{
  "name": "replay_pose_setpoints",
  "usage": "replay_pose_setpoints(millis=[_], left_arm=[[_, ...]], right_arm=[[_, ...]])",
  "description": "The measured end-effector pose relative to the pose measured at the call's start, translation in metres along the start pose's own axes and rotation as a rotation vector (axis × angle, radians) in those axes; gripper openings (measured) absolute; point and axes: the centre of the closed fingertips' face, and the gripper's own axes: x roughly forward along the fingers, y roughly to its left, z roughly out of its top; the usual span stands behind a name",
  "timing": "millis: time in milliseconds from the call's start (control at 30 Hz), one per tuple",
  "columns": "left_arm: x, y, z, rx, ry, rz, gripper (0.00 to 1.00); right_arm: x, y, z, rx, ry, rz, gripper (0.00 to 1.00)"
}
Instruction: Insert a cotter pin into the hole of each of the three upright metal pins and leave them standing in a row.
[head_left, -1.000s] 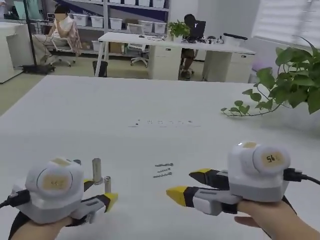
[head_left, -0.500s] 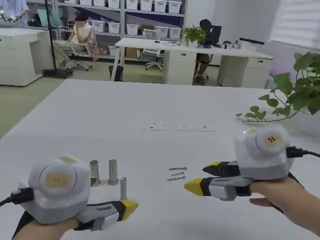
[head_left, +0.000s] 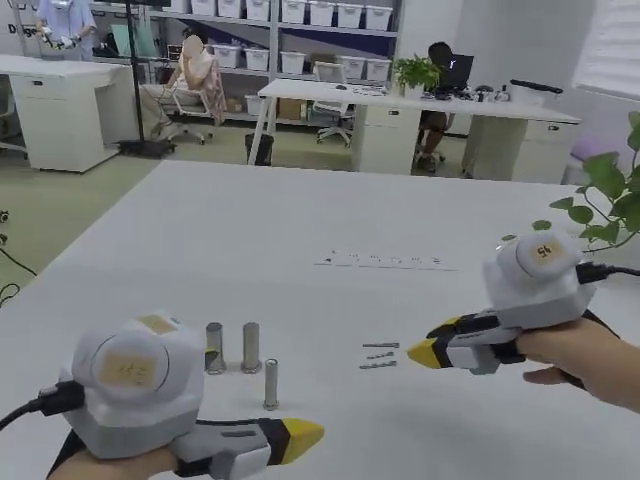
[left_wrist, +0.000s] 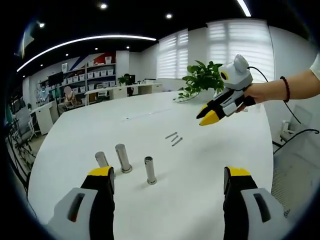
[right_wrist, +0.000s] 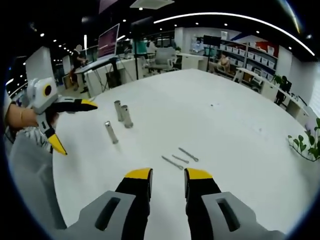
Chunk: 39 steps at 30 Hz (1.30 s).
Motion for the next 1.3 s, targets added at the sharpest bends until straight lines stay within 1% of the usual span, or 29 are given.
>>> replay_pose_setpoints(millis=[100,167,200,333,400,433,467,500,600,700,933,967,1000,1033,1067,1133,1200,1233,1300], left_arm=[[0.000,0.001,0.000,-0.004,0.001,0.000,0.95],[0.000,0.002,0.000,-0.006,0.002,0.000,0.96],[0.000,0.003,0.000,-0.008,0.003,0.001,0.96],[-0.001,0.003,-0.001,0.004,0.006,-0.002,0.98],[-0.002,0.002,-0.001,0.014,0.007,0.000,0.97],[-0.003,0.003,-0.001,0.025,0.004,0.005,0.97],[-0.003,0.004,-0.001,0.027,0.003,0.007,0.96],[-0.004,0.004,-0.001,0.026,0.006,0.009,0.96],[-0.004,0.004,-0.003,0.032,0.011,0.010,0.95],[-0.005,0.003,-0.005,0.034,0.019,0.005,0.94],[-0.009,0.002,-0.005,0.015,0.013,0.007,0.93],[-0.010,0.002,-0.005,0.012,0.011,0.010,0.93],[-0.010,0.002,-0.004,0.010,0.011,0.011,0.93],[-0.010,0.002,-0.005,0.008,0.011,0.010,0.93],[-0.010,0.001,-0.005,0.007,0.011,0.009,0.93],[-0.011,-0.001,-0.006,0.009,0.010,0.004,0.91],[-0.011,-0.003,-0.006,0.015,0.010,0.004,0.88],[-0.011,-0.004,-0.007,0.026,0.009,0.003,0.88],[-0.012,-0.005,-0.008,0.033,0.013,0.002,0.88]], right_arm=[[0.008,-0.004,0.002,-0.036,0.001,0.010,0.25],[0.016,-0.010,0.001,-0.081,0.018,0.007,0.24],[0.019,-0.011,0.001,-0.091,0.027,0.008,0.24],[0.032,-0.016,0.003,-0.090,0.034,0.023,0.22],[0.039,-0.019,0.001,-0.116,0.052,0.027,0.22],[0.043,-0.020,0.000,-0.121,0.059,0.032,0.22],[0.044,-0.021,-0.004,-0.117,0.079,0.028,0.22],[0.047,-0.023,-0.004,-0.127,0.083,0.027,0.21],[0.052,-0.023,-0.005,-0.138,0.092,0.029,0.18],[0.056,-0.021,-0.010,-0.170,0.129,0.046,0.18],[0.063,-0.020,-0.011,-0.208,0.153,0.064,0.17],[0.064,-0.020,-0.013,-0.225,0.166,0.066,0.17],[0.065,-0.019,-0.015,-0.264,0.191,0.077,0.16],[0.066,-0.018,-0.017,-0.286,0.206,0.088,0.16],[0.068,-0.018,-0.017,-0.280,0.211,0.090,0.16],[0.070,-0.017,-0.018,-0.305,0.231,0.101,0.16],[0.071,-0.019,-0.018,-0.331,0.246,0.094,0.16],[0.071,-0.018,-0.019,-0.348,0.259,0.107,0.16],[0.072,-0.016,-0.022,-0.346,0.277,0.131,0.16]])
